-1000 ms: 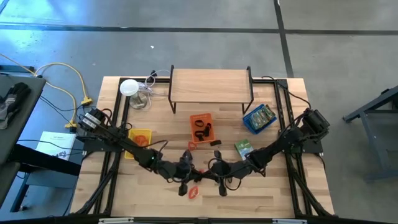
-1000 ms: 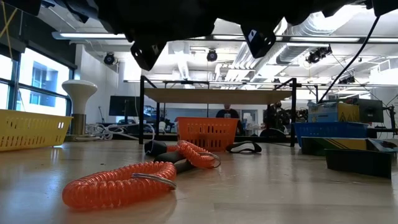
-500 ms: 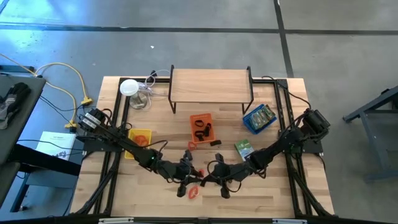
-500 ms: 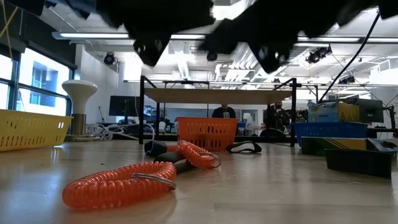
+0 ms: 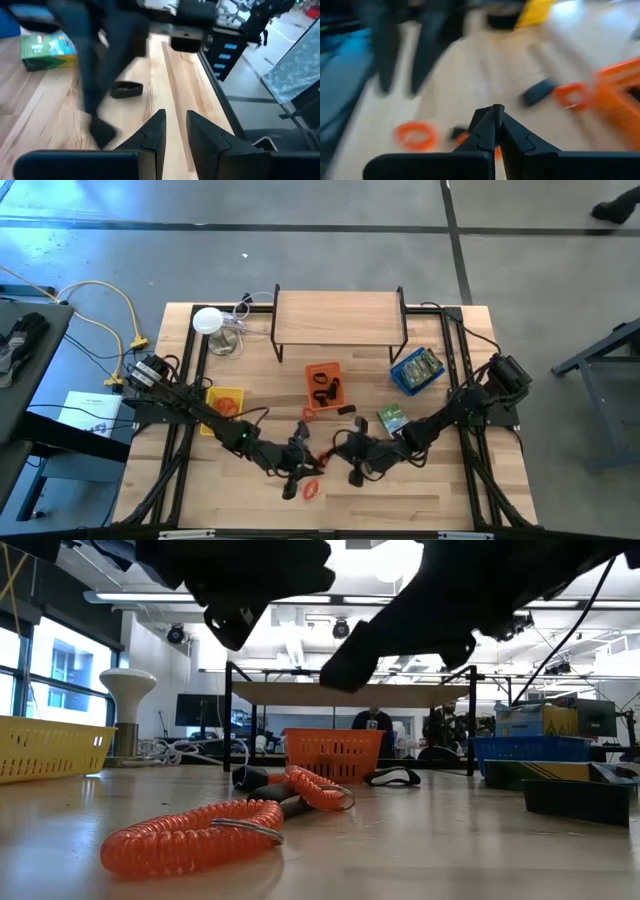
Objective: Pick & Place Office Desk Supplies
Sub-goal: Put the black rubber band into the orange bin
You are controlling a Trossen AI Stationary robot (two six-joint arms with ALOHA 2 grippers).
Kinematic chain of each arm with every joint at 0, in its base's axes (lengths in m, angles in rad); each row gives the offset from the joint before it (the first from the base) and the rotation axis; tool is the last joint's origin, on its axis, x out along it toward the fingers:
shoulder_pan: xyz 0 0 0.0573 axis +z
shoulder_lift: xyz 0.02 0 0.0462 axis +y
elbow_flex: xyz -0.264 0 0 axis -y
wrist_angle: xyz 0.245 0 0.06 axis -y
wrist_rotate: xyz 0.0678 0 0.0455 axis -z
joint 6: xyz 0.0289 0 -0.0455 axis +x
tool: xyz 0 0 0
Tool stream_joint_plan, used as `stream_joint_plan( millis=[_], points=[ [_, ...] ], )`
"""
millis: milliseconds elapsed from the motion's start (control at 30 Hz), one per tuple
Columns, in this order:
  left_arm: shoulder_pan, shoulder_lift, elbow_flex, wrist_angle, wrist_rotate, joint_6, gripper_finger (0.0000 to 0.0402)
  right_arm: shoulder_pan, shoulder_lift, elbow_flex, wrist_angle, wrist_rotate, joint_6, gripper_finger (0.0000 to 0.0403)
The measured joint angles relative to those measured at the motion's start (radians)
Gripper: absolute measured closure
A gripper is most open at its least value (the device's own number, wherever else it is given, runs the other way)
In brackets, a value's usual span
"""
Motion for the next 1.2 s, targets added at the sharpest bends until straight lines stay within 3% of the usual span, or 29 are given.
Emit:
stream_joint_plan(
  millis=[333, 433, 933, 1200],
  points=[
    [-0.02, 0.0, 0.0, -0.011, 0.0, 0.0, 0.0329, -0.031, -0.001, 0.0, 0.005, 0.385, -0.04, 0.04],
    [-0.02, 0.0, 0.0, -0.011, 0.0, 0.0, 0.0329, -0.061, -0.001, 0.0, 0.009, 0.445, -0.077, 0.04],
    [-0.019, 0.001, -0.001, -0.018, -0.003, 0.0, 0.0329, -0.303, 0.006, 0.0, 0.006, 0.09, 0.022, 0.0397],
    [-0.02, 0.002, -0.001, -0.055, -0.002, 0.001, 0.0329, -0.312, 0.006, 0.0, 0.005, 0.068, 0.018, 0.0338]
  ],
)
